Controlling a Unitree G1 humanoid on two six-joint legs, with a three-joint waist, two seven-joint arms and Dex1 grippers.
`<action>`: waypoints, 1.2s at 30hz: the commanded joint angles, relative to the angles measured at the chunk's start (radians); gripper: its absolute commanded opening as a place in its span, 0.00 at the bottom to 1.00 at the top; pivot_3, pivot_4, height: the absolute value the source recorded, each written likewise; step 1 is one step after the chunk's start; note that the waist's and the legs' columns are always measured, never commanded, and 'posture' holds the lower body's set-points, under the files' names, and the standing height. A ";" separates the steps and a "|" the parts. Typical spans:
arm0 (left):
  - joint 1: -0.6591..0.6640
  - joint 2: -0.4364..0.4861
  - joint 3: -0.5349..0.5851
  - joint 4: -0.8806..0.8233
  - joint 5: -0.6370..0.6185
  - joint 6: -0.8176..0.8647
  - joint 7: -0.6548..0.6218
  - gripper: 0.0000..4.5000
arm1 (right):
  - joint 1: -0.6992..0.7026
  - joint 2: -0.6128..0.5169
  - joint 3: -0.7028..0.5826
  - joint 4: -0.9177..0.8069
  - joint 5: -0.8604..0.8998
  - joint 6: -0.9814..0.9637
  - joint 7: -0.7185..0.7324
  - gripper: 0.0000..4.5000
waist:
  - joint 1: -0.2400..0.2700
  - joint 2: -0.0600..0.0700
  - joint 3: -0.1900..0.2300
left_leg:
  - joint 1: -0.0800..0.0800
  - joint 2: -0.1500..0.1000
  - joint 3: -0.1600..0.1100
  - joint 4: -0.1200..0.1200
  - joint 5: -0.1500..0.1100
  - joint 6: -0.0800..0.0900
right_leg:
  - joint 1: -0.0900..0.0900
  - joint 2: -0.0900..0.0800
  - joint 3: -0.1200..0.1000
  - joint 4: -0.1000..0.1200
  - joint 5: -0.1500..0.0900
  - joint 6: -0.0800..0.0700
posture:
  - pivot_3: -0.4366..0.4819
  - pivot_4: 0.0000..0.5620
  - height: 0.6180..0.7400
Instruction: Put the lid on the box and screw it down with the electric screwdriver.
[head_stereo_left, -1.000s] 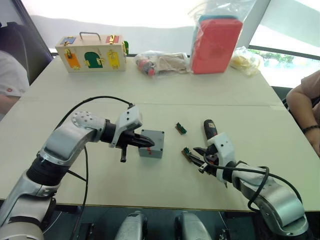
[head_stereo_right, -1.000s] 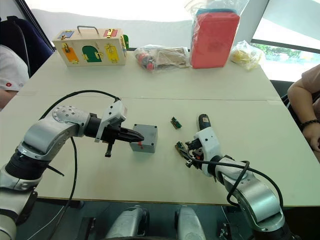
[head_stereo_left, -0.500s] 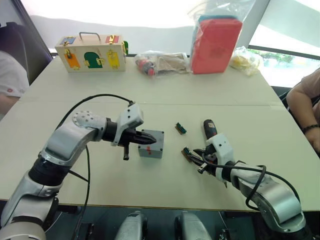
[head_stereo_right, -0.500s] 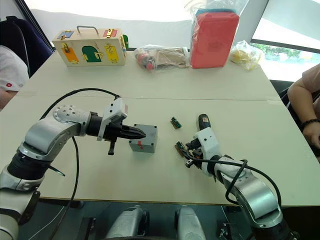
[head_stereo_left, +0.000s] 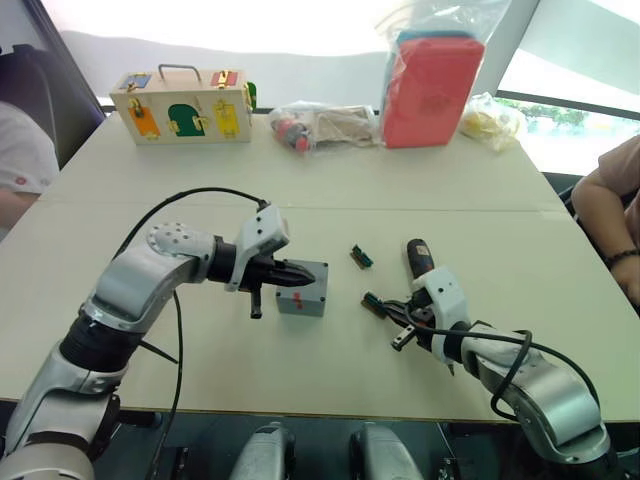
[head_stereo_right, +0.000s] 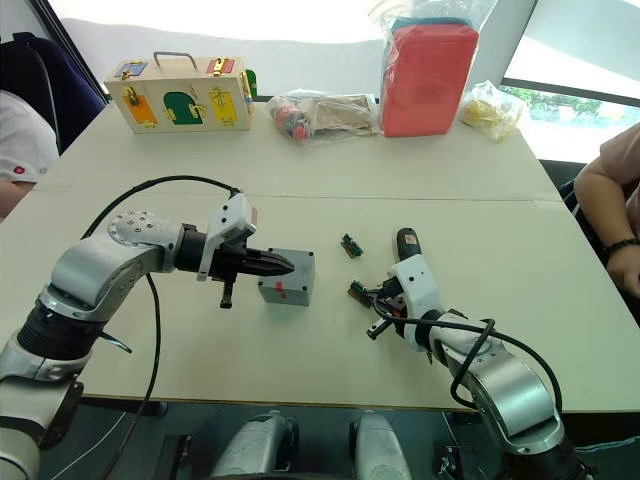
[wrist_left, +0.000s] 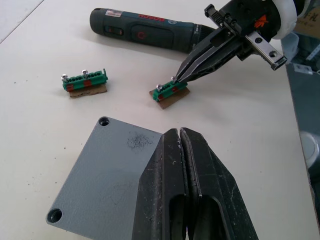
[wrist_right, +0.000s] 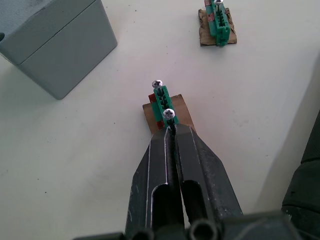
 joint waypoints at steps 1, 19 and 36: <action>-0.019 -0.006 0.031 -0.026 -0.011 -0.002 0.009 0.00 | -0.007 -0.002 -0.013 -0.035 0.000 -0.012 -0.001 0.10 | 0.000 0.000 0.000 | 0.000 0.000 0.000 0.000 0.000 0.000 | 0.000 0.000 0.000 0.000 0.000 0.000 | 0.48 0.27 0.98; -0.008 -0.015 0.035 -0.032 -0.013 -0.001 0.039 0.00 | -0.048 0.015 -0.007 -0.003 0.006 -0.012 0.007 0.58 | 0.000 0.000 0.000 | 0.000 0.000 0.000 0.000 0.000 0.000 | 0.000 0.000 0.000 0.000 0.000 0.000 | 0.48 0.27 0.98; 0.008 -0.006 0.047 -0.034 -0.014 0.001 0.070 0.00 | -0.059 0.008 0.005 0.027 0.000 -0.028 0.029 0.02 | -0.001 0.000 0.000 | 0.000 0.000 0.000 0.000 0.000 0.000 | 0.000 0.000 0.000 0.001 0.000 0.000 | 0.48 0.27 0.98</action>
